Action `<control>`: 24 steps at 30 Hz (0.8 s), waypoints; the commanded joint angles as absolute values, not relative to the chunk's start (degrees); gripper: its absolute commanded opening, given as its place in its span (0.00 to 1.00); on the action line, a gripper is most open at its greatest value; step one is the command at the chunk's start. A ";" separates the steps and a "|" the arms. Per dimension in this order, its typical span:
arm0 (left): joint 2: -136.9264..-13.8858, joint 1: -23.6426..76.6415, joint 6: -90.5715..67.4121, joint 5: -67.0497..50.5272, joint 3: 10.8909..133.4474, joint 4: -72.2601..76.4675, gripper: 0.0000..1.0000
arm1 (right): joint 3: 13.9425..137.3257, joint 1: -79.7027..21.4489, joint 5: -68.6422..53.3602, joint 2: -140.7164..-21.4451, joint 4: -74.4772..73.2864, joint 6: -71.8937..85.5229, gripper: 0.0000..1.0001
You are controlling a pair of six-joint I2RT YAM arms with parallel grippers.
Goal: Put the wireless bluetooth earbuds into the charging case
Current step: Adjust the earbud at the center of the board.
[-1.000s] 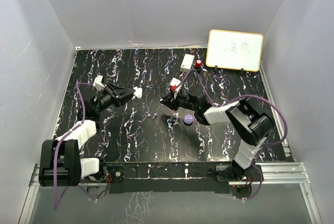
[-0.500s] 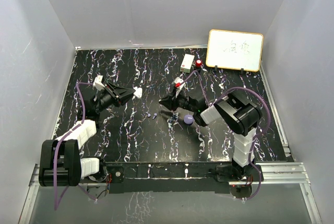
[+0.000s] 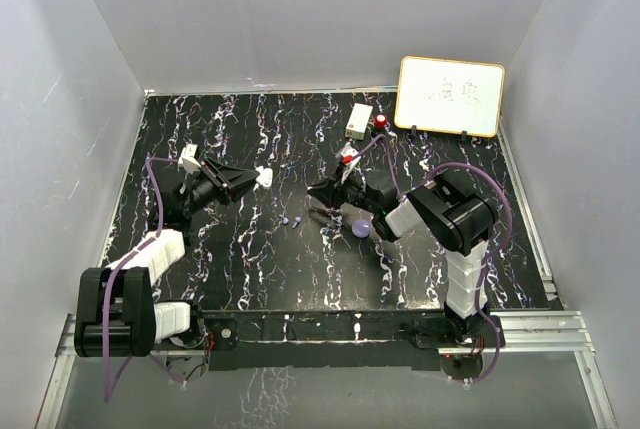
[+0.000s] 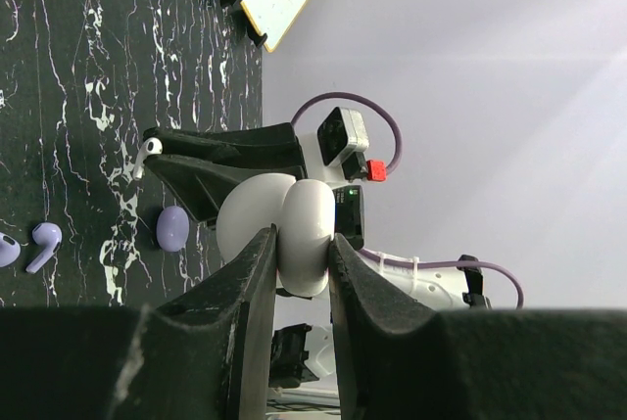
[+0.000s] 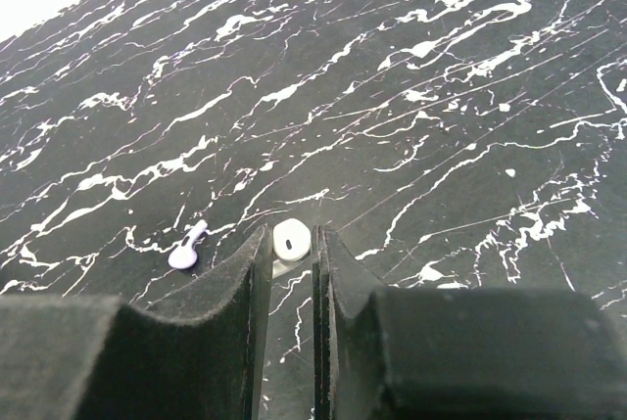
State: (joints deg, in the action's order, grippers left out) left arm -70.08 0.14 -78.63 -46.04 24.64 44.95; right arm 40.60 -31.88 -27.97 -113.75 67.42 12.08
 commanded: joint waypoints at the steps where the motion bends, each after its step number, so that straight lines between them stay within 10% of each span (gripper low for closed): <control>1: -69.41 0.33 -78.28 -46.62 26.03 45.09 0.00 | 40.17 -30.84 -27.02 -113.22 69.08 10.50 0.00; 24: -69.48 0.30 -78.13 -46.54 25.74 45.12 0.00 | 41.39 -29.09 -28.81 -116.00 65.90 10.64 0.07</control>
State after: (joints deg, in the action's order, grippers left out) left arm -70.08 0.14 -78.39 -46.04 24.64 44.93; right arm 40.60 -29.50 -28.27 -115.35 64.16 11.88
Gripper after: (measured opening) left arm 0.231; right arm 0.176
